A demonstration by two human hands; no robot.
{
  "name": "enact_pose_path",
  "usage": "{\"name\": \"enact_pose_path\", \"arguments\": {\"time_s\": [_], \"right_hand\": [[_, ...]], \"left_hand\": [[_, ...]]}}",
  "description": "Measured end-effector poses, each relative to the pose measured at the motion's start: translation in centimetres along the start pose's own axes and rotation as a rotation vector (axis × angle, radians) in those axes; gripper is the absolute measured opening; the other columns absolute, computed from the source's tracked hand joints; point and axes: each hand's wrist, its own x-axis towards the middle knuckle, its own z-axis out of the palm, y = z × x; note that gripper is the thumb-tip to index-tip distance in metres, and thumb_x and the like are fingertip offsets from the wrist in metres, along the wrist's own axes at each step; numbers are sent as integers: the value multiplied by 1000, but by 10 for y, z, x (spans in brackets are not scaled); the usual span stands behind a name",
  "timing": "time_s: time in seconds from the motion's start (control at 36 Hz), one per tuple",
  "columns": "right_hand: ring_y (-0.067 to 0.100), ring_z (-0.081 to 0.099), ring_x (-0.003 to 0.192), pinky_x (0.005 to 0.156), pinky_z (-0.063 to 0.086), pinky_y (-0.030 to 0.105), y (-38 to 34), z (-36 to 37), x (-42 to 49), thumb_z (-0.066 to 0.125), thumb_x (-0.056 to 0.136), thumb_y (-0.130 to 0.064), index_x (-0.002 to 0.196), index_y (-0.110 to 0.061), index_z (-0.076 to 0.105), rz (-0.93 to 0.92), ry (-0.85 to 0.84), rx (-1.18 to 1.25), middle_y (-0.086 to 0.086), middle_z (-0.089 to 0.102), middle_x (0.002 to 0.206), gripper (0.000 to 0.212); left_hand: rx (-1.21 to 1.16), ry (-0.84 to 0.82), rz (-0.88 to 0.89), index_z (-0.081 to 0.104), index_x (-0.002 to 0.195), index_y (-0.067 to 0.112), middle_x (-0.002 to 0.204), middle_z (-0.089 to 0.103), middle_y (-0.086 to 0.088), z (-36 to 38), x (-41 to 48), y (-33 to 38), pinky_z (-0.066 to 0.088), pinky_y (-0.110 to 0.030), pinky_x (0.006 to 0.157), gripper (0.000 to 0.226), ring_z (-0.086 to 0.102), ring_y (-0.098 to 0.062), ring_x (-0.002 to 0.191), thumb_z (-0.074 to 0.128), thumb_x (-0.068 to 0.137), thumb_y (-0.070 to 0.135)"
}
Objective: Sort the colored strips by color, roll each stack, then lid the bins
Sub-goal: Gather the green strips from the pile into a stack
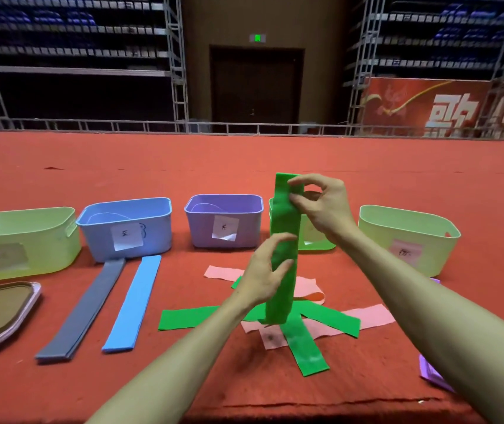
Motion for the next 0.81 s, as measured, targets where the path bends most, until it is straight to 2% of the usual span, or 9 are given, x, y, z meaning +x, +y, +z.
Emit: {"name": "enact_pose_path", "arguments": {"time_s": [0.06,0.11,0.25,0.42,0.47,0.58,0.64,0.75,0.81], "right_hand": [[19,71,81,73,59,38,-3,-4,4,71,77,2,94,-23,70,-15,17,-3,1,71,96,31],[20,71,85,75,59,38,-6,-9,7,71,76,3,97,-20,71,-27,26,-17,3,71,100,31],[22,70,87,76,59,40,-7,-27,15,71,76,5,101,-15,71,-33,78,-63,6,70,102,32],[19,70,84,77,59,35,9,-54,16,71,76,2,102,-19,71,4,160,-133,3,71,99,33],[15,69,83,79,57,30,15,-61,13,71,77,1,102,-18,71,27,190,-155,2,72,97,31],[4,66,70,71,56,19,28,-64,-1,70,79,2,94,-15,72,113,188,-115,7,72,93,23],[3,66,70,72,55,19,36,-61,-9,69,80,3,92,-14,71,144,204,-91,7,72,92,20],[-4,62,65,68,53,16,49,-57,-20,68,83,0,90,-14,71,188,231,-90,6,71,88,16],[-2,63,68,69,52,17,53,-56,-23,68,83,-1,89,-15,71,219,242,-78,6,71,88,16]], "left_hand": [[-6,-22,-47,54,122,20,119,60,8,3,-5,1,39,-20,100,44,54,3,106,61,84,1],[-24,-46,-86,54,122,24,112,61,11,6,-10,1,43,-19,93,44,56,8,95,63,84,2],[-75,-96,-141,53,122,31,115,62,11,14,-27,-2,47,-27,99,53,58,-2,108,63,82,-2],[-93,-206,-182,55,118,32,118,61,10,19,-54,-7,50,-34,96,53,58,-9,109,63,75,2],[-107,-243,-224,55,115,35,118,61,5,20,-63,-8,53,-32,91,54,61,-13,107,64,74,2],[-223,-267,-325,55,116,23,117,60,-11,22,-75,-8,56,-26,76,53,66,-16,88,64,78,-12],[-225,-272,-331,55,114,24,116,60,-10,24,-79,-6,56,-27,79,52,66,-15,87,64,78,-13],[-168,-293,-327,55,109,36,121,60,-2,29,-85,-11,53,-28,89,56,64,-16,103,67,77,-8],[-160,-298,-333,54,109,37,122,60,-2,29,-88,-13,54,-30,91,56,64,-18,104,67,77,-7]]}}
